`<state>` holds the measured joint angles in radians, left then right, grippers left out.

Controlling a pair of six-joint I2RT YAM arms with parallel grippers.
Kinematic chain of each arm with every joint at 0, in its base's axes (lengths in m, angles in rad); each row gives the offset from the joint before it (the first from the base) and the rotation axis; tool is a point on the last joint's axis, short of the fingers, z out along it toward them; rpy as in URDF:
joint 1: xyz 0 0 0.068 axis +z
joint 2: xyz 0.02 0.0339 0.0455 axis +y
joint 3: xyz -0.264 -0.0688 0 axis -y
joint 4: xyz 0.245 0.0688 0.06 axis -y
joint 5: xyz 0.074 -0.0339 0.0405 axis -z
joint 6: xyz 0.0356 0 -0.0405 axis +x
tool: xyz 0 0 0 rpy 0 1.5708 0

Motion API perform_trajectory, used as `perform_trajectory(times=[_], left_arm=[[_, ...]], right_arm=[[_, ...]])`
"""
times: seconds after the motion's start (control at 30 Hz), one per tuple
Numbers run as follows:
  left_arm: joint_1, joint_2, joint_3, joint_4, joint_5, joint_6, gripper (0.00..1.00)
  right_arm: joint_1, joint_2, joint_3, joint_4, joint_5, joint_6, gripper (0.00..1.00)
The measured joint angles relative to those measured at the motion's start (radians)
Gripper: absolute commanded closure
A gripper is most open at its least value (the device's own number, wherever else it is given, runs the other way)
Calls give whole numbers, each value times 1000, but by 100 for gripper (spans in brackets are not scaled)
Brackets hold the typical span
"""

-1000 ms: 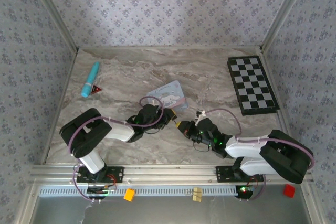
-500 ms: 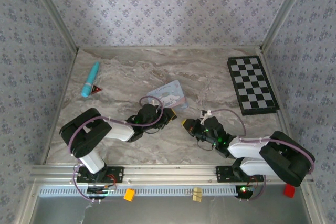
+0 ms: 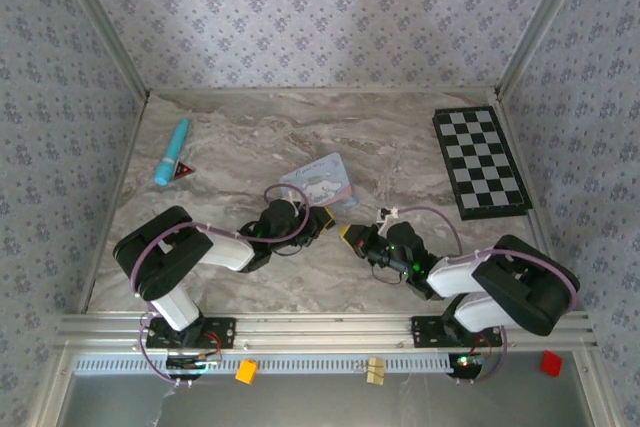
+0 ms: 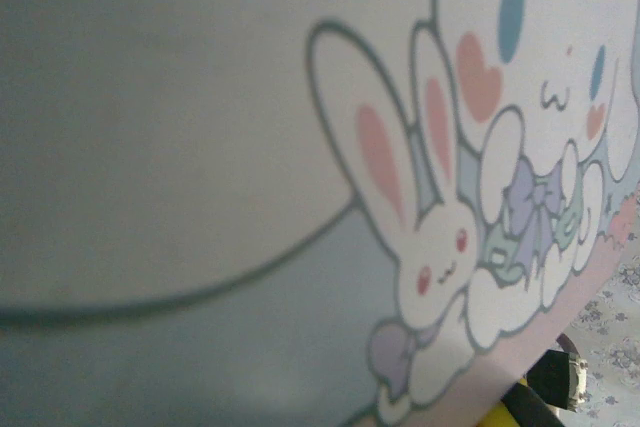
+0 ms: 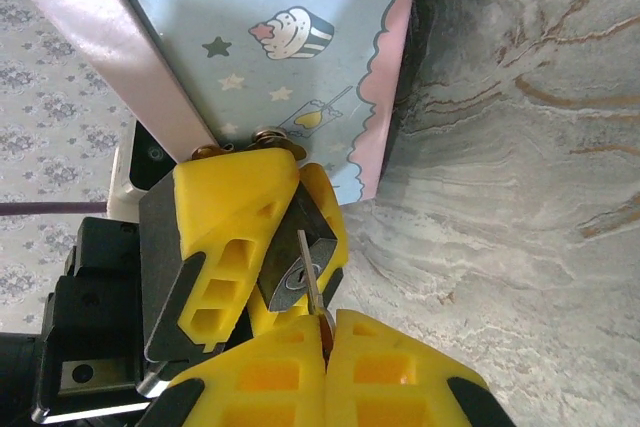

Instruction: Unlock the padlock with the key

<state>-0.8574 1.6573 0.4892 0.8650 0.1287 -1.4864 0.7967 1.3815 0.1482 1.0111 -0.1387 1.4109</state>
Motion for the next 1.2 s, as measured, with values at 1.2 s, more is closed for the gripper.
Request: perform_trajectory(times=[1.2], left_arm=[[50,-123,-55,-86,18,37,88]], right_arm=[[101,241,14,251,-9,45,100]])
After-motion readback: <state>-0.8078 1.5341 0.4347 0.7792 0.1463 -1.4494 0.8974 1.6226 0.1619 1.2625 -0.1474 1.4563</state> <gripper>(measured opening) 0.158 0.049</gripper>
